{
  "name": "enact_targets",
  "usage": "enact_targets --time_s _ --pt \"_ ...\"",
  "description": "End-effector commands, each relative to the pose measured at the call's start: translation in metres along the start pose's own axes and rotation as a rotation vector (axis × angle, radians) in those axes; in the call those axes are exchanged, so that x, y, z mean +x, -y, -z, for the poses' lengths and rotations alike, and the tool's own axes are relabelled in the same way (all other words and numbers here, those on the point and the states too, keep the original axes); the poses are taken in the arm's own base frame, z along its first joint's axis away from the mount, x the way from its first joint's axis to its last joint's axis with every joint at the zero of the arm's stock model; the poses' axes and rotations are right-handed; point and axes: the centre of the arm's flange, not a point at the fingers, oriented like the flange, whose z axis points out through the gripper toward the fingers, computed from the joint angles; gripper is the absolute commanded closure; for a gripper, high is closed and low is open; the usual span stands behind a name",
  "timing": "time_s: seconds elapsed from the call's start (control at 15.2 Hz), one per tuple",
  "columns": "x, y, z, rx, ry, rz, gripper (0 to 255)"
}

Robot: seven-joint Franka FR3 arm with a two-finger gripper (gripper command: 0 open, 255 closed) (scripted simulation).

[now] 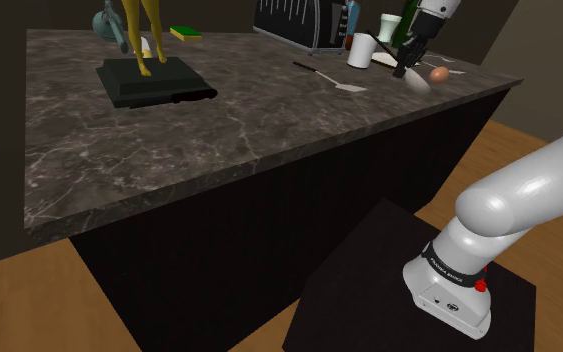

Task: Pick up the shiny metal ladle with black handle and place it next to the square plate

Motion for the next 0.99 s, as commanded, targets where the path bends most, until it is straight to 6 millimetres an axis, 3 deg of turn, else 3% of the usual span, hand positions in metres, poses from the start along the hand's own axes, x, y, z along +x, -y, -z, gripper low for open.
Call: enact_targets --time_s 0.0,0.33,0.4,0.73,0.92 --pt "-0.001 -0.002 -0.009 0.002 0.015 -0.005 255" --pt "-0.001 -0.002 -0.009 0.002 0.015 -0.005 255" --pt "0.000 -0.001 -0.008 0.002 0.015 -0.005 0" --pt "-0.001 -0.002 -0.009 0.002 0.015 -0.005 0" --pt "-0.001 -0.002 0.031 0.002 0.015 -0.005 0"
